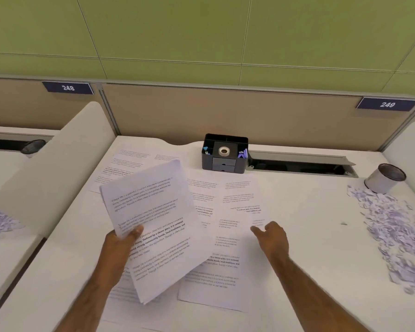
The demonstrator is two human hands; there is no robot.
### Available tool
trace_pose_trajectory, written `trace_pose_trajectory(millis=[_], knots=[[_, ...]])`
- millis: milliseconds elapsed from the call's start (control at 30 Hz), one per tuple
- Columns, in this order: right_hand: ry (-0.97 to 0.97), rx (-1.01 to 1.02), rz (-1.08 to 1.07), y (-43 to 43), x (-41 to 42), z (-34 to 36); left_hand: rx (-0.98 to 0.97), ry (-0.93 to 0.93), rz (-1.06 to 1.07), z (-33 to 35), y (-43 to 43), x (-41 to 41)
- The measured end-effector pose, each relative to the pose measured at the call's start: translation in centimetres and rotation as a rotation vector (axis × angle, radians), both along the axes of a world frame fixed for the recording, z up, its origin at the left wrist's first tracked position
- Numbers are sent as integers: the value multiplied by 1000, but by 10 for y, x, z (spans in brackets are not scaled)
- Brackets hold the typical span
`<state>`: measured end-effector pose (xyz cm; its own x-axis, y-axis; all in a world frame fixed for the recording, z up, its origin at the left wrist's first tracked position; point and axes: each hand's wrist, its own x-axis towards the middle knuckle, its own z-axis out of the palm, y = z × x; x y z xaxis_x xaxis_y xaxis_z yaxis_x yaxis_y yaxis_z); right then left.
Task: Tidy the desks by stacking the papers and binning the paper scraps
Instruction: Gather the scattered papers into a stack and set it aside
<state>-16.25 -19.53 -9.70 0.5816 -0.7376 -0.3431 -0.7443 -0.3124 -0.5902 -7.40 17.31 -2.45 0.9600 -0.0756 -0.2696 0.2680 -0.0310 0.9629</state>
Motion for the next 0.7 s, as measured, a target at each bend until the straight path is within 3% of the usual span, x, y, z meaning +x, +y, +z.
trace_pose_trajectory(millis=[67,233,533,700], knots=[[81,-32,78,15,3,-8,-17,5,3,-1,-1,-1],[168,-382,380,40,17,-13,-15,31,12,-7,-3,-4],[257,-254,514,16,40,-36,-25,73,64,-17,8,-2],[237,-303,534,18,41,-32,-33,84,76,-20,10,0]])
